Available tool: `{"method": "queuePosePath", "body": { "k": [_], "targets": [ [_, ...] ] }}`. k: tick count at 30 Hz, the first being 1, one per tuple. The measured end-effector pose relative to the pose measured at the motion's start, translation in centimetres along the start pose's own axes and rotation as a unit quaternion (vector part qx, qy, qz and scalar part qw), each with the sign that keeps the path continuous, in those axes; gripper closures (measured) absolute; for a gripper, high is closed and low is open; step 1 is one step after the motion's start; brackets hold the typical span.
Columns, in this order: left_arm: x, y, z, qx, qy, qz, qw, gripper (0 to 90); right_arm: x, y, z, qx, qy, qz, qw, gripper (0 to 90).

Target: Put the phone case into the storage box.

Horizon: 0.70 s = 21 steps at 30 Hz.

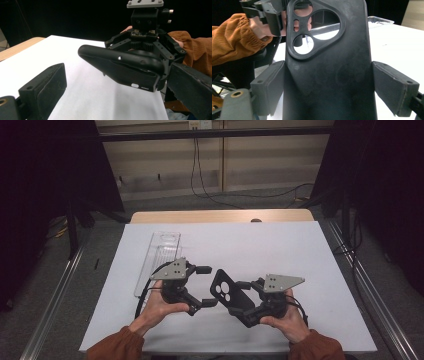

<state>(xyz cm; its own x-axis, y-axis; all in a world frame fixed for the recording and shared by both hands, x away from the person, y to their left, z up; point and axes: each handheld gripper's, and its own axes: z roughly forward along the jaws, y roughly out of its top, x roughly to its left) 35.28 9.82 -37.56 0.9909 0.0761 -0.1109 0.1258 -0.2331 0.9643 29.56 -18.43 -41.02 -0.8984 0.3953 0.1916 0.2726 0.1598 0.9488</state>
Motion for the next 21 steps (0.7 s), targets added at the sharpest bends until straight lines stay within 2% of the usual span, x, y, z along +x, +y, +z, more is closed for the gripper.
{"method": "queuePosePath", "body": {
  "k": [11, 21],
  "targets": [
    [0.05, -0.14, 0.21, 0.007, -0.009, 0.003, 0.9999, 2.5, 0.07, -0.07, 0.26, 0.004, 0.015, 0.003, 0.9999, 14.7],
    [-0.05, -0.16, 0.4, 0.007, -0.031, 0.009, 0.9994, 2.4, 0.18, -0.1, 0.38, 0.009, 0.034, 0.004, 0.9994, 14.7]
  ]
}}
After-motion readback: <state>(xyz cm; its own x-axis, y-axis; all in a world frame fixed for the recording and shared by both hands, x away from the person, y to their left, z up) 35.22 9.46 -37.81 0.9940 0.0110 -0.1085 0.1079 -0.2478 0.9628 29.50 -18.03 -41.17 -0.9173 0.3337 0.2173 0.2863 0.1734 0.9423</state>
